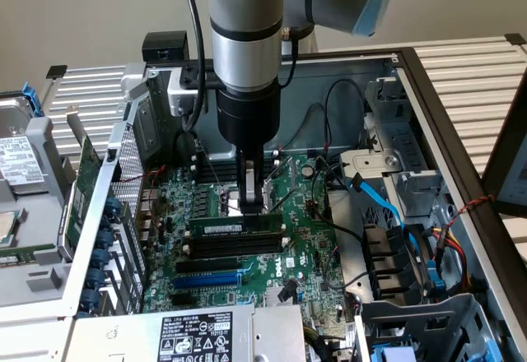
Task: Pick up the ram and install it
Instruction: 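Insert the ram into the slot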
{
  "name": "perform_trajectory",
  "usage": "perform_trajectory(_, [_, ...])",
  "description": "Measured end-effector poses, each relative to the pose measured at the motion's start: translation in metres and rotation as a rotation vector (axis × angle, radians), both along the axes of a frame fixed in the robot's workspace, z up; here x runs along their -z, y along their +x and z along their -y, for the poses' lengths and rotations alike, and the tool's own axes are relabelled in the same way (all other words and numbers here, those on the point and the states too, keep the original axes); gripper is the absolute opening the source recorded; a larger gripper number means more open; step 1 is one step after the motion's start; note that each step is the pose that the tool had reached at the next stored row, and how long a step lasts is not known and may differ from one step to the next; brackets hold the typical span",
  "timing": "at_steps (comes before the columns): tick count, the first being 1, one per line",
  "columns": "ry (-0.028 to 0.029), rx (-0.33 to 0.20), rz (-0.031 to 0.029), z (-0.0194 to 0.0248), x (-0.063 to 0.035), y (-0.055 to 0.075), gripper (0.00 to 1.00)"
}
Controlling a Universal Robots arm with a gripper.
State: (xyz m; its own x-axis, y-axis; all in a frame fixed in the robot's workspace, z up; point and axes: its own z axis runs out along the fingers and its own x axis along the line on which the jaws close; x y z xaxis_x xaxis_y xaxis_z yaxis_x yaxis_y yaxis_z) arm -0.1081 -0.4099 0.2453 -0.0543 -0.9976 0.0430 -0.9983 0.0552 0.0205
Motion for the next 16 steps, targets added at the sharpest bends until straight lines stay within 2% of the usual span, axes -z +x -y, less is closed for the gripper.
perform_trajectory(8, [0.0021, 0.000, 0.0001, 0.0002, 0.0013, -0.0001, 0.13])
perform_trajectory(16, [0.0094, 0.000, 0.0005, 0.0014, 0.0023, -0.0009, 0.13])
